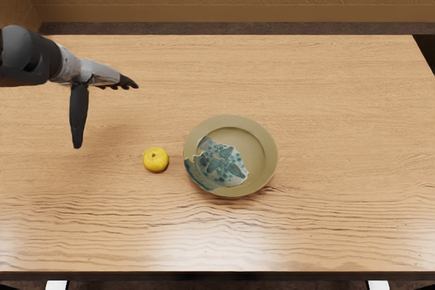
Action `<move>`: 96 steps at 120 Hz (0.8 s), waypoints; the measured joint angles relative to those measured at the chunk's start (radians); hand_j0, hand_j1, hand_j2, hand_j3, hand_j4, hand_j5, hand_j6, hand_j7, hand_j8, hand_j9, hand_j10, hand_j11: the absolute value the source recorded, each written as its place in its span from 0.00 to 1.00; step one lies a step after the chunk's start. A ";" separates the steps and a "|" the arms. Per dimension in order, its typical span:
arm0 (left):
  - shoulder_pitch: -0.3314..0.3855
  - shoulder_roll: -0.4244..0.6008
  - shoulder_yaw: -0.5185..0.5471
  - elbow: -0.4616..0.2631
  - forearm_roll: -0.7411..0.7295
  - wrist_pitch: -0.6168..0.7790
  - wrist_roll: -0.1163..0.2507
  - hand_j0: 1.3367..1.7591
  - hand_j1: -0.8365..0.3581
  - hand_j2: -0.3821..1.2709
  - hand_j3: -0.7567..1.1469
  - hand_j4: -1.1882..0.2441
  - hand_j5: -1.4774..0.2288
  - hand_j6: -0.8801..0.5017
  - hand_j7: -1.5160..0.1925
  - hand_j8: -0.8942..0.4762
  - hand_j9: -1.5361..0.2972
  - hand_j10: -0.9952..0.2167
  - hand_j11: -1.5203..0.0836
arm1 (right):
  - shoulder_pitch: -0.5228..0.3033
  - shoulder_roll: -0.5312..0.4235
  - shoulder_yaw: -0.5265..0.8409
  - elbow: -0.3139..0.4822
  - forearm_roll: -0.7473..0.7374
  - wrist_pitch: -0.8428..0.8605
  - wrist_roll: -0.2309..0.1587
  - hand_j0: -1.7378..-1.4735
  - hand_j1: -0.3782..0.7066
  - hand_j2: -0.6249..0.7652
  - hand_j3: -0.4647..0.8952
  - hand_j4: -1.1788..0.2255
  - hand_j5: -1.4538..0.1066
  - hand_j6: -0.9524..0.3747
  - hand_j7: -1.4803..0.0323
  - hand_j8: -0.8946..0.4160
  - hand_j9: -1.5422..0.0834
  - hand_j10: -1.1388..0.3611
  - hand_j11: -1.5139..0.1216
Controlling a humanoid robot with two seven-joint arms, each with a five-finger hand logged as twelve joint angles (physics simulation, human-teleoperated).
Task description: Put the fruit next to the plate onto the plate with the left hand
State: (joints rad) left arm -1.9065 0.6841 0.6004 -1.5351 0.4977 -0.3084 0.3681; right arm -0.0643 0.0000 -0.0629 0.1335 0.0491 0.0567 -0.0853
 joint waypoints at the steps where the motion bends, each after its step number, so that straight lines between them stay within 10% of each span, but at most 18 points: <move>1: 0.000 -0.003 0.003 -0.003 0.000 0.008 0.000 0.76 0.99 0.23 0.40 0.83 0.87 0.64 0.89 0.65 0.84 0.82 0.95 | 0.000 0.000 0.000 0.000 0.000 0.000 0.000 0.30 0.05 0.45 0.34 0.82 0.91 0.70 0.96 0.66 0.93 0.74 0.91; 96: -0.007 -0.222 0.128 -0.176 -0.004 0.459 0.095 0.76 0.99 0.23 0.40 0.83 0.87 0.64 0.89 0.65 0.84 0.82 0.95 | 0.000 0.000 0.000 0.000 0.000 0.000 0.000 0.30 0.05 0.45 0.34 0.82 0.91 0.70 0.96 0.66 0.93 0.74 0.91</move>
State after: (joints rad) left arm -1.9131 0.4617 0.7284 -1.7110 0.4940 0.1501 0.4628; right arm -0.0644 0.0000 -0.0629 0.1335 0.0491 0.0566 -0.0854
